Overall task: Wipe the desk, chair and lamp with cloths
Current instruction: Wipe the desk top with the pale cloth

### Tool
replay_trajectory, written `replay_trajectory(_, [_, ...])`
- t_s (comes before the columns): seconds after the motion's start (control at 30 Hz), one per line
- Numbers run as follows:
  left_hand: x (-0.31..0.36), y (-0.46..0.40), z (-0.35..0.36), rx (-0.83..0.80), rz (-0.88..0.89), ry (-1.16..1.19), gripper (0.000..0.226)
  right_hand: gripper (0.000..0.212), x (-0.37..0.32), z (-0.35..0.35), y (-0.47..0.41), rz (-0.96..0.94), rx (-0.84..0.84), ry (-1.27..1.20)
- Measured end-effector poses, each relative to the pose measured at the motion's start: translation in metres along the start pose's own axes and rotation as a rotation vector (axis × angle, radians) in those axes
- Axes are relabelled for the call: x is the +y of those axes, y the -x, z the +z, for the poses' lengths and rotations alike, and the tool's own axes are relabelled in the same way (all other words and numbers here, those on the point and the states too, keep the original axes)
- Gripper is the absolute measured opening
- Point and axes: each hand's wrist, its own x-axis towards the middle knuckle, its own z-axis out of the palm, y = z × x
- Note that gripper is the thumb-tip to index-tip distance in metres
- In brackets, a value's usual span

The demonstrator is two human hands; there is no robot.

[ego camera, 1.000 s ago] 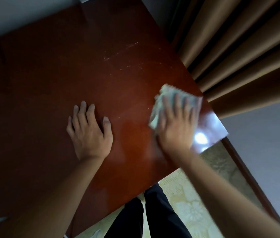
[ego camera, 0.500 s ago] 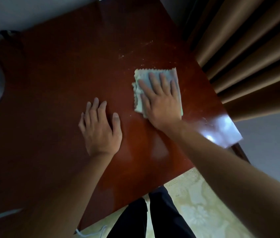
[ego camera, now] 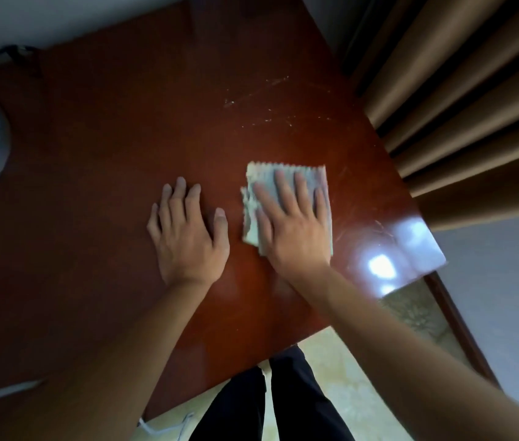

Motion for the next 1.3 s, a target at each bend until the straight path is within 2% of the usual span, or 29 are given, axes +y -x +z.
replay_trajectory(0.1, [0.0,0.001,-0.002,0.01,0.0,0.006,0.055,0.052,-0.011,0.005,-0.003,-0.004,-0.003,-0.004])
replay_trajectory(0.2, [-0.001,0.002,-0.004,-0.004,-0.001,0.001,0.057,0.051,-0.021,0.012,0.056,-0.188,-0.048,-0.016])
replay_trajectory(0.3, [-0.001,0.001,-0.003,0.002,0.001,0.005,0.056,0.051,0.01,0.006,0.04,-0.264,-0.071,0.062])
replay_trajectory(0.43, [-0.001,0.001,0.0,0.017,0.003,0.008,0.055,0.049,0.069,-0.019,-0.046,0.183,0.037,0.073])
replay_trajectory(0.5, [-0.003,0.0,0.002,0.023,0.007,0.007,0.055,0.05,0.063,-0.02,-0.048,0.258,0.049,0.056])
replay_trajectory(0.6, [-0.002,0.001,0.001,0.035,0.01,0.021,0.054,0.049,0.009,-0.002,0.01,0.104,0.061,0.067])
replay_trajectory(0.73, [-0.004,0.001,-0.001,0.036,0.009,0.067,0.053,0.046,-0.041,0.015,0.08,-0.098,-0.058,0.007])
replay_trajectory(0.87, [-0.004,0.0,-0.001,0.035,0.005,0.091,0.053,0.049,-0.03,0.009,0.051,-0.199,-0.127,0.031])
replay_trajectory(0.93, [-0.005,0.0,-0.001,0.043,0.002,0.091,0.053,0.05,-0.022,0.003,0.0,-0.178,-0.088,0.055])
replay_trajectory(1.07, [-0.003,0.0,0.0,0.045,-0.006,0.065,0.053,0.047,-0.019,-0.009,-0.082,-0.023,-0.026,0.024])
replay_trajectory(1.17, [-0.004,0.002,-0.001,0.048,-0.004,0.079,0.052,0.046,-0.03,-0.003,-0.043,-0.054,0.012,0.0])
replay_trajectory(1.3, [-0.005,0.0,-0.003,0.027,-0.009,0.079,0.05,0.052,-0.042,0.008,0.032,-0.11,-0.065,0.044])
